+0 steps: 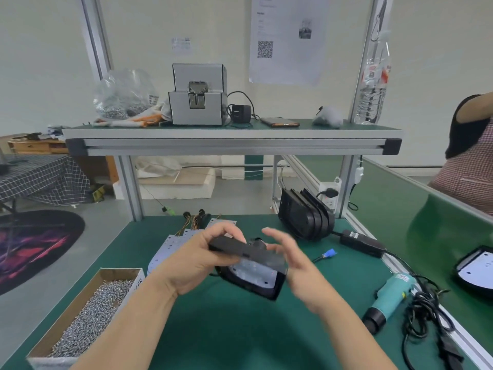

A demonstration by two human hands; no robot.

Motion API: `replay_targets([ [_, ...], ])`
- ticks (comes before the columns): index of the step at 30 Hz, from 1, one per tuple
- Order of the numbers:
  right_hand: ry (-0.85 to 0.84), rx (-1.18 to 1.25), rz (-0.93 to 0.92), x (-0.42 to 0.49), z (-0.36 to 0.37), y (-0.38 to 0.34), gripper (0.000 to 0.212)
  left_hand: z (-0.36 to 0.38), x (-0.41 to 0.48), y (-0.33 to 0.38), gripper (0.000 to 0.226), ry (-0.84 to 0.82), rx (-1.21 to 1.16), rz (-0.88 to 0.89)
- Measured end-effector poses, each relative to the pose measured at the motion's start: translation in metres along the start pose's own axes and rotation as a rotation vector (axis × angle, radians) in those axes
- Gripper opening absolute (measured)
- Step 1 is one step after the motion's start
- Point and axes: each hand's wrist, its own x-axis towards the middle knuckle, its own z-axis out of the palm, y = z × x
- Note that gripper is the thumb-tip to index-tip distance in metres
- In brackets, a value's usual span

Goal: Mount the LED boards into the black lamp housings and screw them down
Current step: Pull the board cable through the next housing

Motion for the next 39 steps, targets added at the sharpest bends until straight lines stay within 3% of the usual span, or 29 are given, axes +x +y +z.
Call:
replay_targets([
  [2, -0.112, -0.121, -0.039, 0.001, 0.011, 0.005, 0.072, -0.007, -0.003, -0.005, 0.023, -0.087, -0.029, -0.035],
  [5, -0.121, -0.049, -0.068, 0.004, 0.017, 0.01, 0.026, -0.016, -0.009, -0.017, 0.024, -0.105, -0.198, -0.053],
  [7, -0.146, 0.013, -0.054, 0.004, 0.016, 0.012, 0.011, -0.023, -0.015, -0.027, 0.02, -0.061, -0.315, -0.049],
  [10, -0.235, 0.017, -0.041, 0.002, 0.022, 0.005, 0.021, -0.029, -0.021, -0.037, 0.025, -0.023, -0.493, -0.091],
  [13, -0.237, -0.023, -0.041, 0.001, 0.036, -0.002, 0.04, -0.028, -0.022, -0.04, 0.011, -0.043, -0.565, -0.106],
  [15, -0.199, -0.071, -0.07, 0.001, 0.044, -0.007, 0.046, -0.029, -0.022, -0.044, 0.025, -0.079, -0.584, -0.104],
  [20, -0.133, -0.102, -0.125, 0.004, 0.044, -0.013, 0.018, -0.038, -0.023, -0.053, 0.025, -0.051, -0.622, -0.144],
  [23, -0.146, -0.084, -0.092, 0.006, 0.042, -0.016, 0.008, -0.044, -0.026, -0.06, 0.012, 0.042, -0.632, -0.175],
  [26, -0.104, -0.188, -0.113, 0.007, 0.041, -0.02, 0.027, -0.048, -0.028, -0.069, 0.011, 0.119, -0.66, -0.175],
  [32, -0.291, -0.327, -0.067, 0.005, 0.034, -0.027, 0.007, -0.057, -0.038, -0.088, 0.026, 0.259, -0.621, -0.201],
  [36, -0.232, -0.532, -0.135, 0.003, 0.047, -0.026, 0.02, -0.061, -0.045, -0.081, 0.026, 0.317, -0.608, -0.268],
  [39, -0.149, -0.645, -0.138, 0.004, 0.058, -0.025, 0.027, -0.068, -0.046, -0.068, 0.036, 0.4, -0.451, -0.362],
])
